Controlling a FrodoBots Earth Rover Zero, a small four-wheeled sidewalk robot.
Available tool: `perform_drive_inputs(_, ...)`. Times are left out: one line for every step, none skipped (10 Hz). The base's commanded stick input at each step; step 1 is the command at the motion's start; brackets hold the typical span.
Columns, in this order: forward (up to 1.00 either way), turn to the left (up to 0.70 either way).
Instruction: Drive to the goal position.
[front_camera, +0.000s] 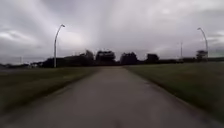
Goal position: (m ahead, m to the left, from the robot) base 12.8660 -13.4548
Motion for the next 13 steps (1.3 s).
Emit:
perform_drive_inputs(0.70,0.00)
perform_drive_inputs(0.70,0.00)
perform_drive_inputs(0.70,0.00)
perform_drive_inputs(0.70,0.00)
perform_drive_inputs(0.70,0.00)
perform_drive_inputs(0.70,0.00)
perform_drive_inputs(0.70,0.00)
perform_drive_inputs(0.70,0.00)
perform_drive_inputs(0.70,0.00)
perform_drive_inputs(0.70,0.00)
perform_drive_inputs(0.70,0.00)
perform_drive_inputs(0.70,0.00)
perform_drive_inputs(0.70,0.00)
